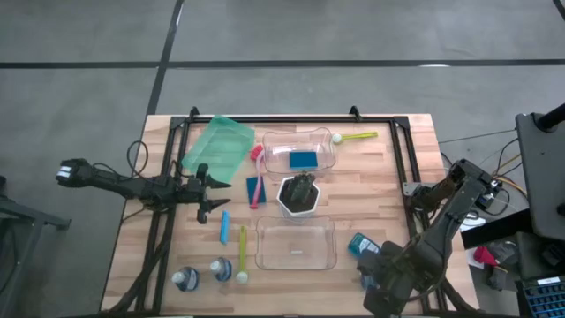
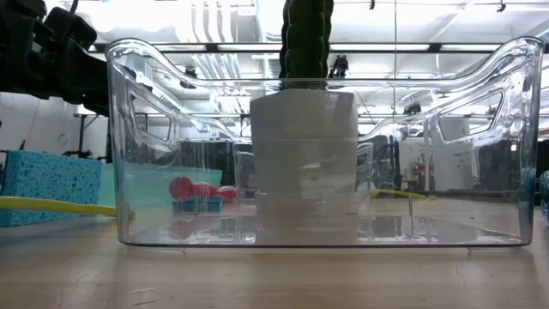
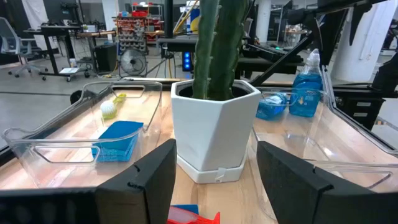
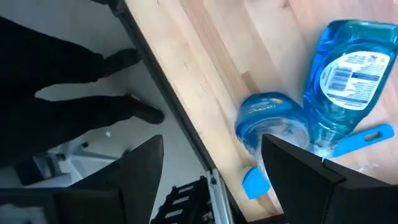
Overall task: Pick & Place Kitchen Sink Supplies
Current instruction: Put the blue dishwashing liquid bottle into the bottom transparent bin
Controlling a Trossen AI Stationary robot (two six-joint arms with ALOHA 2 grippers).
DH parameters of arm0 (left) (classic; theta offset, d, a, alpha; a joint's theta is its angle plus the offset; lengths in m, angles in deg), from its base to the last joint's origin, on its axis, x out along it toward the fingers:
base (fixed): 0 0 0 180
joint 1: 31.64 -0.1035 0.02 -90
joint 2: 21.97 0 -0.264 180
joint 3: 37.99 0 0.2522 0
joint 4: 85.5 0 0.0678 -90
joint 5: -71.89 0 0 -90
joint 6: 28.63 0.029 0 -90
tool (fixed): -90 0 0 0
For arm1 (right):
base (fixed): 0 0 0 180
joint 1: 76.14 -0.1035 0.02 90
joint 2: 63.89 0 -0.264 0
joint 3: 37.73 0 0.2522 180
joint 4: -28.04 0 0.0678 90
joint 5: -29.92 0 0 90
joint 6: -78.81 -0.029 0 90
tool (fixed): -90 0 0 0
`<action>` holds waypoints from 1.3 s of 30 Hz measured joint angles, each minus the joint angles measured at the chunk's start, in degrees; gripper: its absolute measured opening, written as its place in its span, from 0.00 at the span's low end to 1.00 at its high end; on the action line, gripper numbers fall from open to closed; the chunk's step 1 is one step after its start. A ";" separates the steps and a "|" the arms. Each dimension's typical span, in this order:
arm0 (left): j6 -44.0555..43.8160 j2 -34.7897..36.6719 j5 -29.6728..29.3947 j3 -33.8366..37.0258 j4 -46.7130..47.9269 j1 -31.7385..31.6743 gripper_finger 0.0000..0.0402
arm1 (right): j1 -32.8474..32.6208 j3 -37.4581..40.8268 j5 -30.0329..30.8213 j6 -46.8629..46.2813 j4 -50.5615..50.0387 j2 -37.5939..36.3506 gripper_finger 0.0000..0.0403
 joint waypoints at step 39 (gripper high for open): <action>-0.01 0.00 0.00 0.01 0.04 0.00 0.54 | -3.87 7.10 1.95 -1.14 -3.70 -0.19 0.65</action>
